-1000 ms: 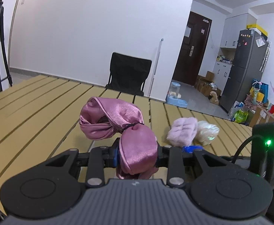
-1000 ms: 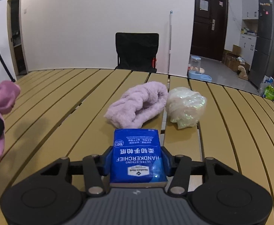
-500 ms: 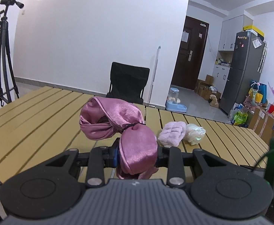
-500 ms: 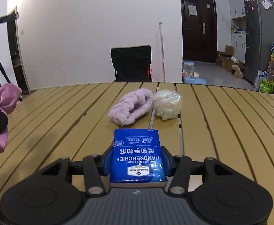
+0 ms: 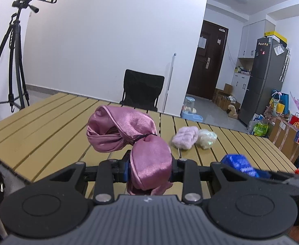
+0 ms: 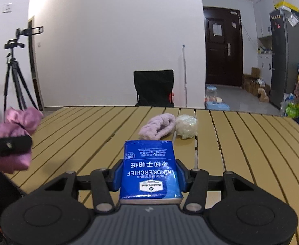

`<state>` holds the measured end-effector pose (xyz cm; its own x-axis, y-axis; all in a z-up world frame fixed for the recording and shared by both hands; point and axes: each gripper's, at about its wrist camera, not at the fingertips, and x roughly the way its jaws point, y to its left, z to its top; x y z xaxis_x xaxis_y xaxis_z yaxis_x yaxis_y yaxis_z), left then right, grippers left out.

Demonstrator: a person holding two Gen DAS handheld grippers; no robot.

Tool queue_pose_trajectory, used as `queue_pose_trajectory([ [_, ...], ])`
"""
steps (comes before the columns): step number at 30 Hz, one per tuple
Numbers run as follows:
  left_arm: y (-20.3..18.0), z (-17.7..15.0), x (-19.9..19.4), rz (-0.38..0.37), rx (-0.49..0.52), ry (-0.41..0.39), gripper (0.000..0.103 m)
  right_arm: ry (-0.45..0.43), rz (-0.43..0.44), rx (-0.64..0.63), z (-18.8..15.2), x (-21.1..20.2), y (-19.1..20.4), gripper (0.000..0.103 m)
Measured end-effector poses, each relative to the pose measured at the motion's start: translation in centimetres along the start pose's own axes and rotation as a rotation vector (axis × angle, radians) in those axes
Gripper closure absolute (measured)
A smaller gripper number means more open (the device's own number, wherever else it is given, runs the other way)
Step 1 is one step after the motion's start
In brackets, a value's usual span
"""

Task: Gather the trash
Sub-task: 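Lift the scrunchie with the left tool while the right tool lifts the tissue pack off the table, then carry the scrunchie and tissue pack in both tools down over the black bin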

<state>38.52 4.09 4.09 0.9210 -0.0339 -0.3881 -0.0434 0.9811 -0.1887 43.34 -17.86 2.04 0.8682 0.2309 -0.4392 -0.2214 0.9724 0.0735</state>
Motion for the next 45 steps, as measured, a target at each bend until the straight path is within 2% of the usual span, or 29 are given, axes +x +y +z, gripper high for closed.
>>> queue_pose_trajectory([
  [10,1.8,-4.1,-4.5,0.006,-0.001,0.047,0.071,-0.031,0.024,-0.064,-2.8,-6.1,2.3,0.053],
  [21,2.7,-8.8,-7.5,0.007,0.030,0.120,0.071,0.004,0.063,-0.093,-7.4,-10.4,4.0,0.053],
  [33,2.9,-12.8,-9.9,0.040,0.066,0.181,0.071,0.082,0.101,-0.088,-12.6,-12.3,5.5,0.053],
  [45,3.0,-17.0,-11.1,0.060,0.117,0.259,0.071,0.241,0.093,-0.068,-19.3,-12.2,5.3,0.053],
])
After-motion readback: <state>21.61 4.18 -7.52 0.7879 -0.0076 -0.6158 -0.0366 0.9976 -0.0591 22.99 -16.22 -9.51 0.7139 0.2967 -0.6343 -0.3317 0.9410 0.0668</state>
